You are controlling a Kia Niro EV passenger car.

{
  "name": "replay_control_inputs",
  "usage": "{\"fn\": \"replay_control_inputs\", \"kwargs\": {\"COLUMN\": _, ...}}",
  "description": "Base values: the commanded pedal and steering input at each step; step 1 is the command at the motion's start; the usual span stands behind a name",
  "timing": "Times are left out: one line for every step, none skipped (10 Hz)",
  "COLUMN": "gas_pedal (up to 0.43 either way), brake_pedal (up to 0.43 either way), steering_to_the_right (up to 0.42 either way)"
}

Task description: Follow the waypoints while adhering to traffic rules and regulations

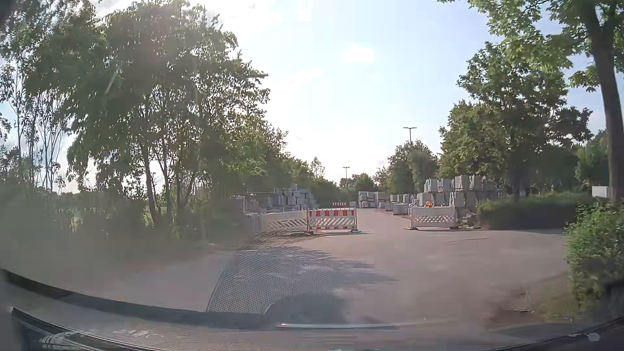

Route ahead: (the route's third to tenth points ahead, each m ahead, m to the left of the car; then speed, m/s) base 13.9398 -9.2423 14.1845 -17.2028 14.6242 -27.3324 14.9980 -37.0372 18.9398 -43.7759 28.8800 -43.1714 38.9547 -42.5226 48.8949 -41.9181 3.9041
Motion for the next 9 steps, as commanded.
{"fn": "replay_control_inputs", "kwargs": {"gas_pedal": 0.0, "brake_pedal": 0.012, "steering_to_the_right": 0.071}}
{"fn": "replay_control_inputs", "kwargs": {"gas_pedal": 0.0, "brake_pedal": 0.012, "steering_to_the_right": 0.095}}
{"fn": "replay_control_inputs", "kwargs": {"gas_pedal": 0.0, "brake_pedal": 0.012, "steering_to_the_right": 0.115}}
{"fn": "replay_control_inputs", "kwargs": {"gas_pedal": 0.0, "brake_pedal": 0.012, "steering_to_the_right": 0.149}}
{"fn": "replay_control_inputs", "kwargs": {"gas_pedal": 0.0, "brake_pedal": 0.012, "steering_to_the_right": 0.187}}
{"fn": "replay_control_inputs", "kwargs": {"gas_pedal": 0.0, "brake_pedal": 0.012, "steering_to_the_right": 0.214}}
{"fn": "replay_control_inputs", "kwargs": {"gas_pedal": 0.0, "brake_pedal": 0.012, "steering_to_the_right": 0.25}}
{"fn": "replay_control_inputs", "kwargs": {"gas_pedal": 0.0, "brake_pedal": 0.012, "steering_to_the_right": 0.278}}
{"fn": "replay_control_inputs", "kwargs": {"gas_pedal": 0.0, "brake_pedal": 0.012, "steering_to_the_right": 0.306}}
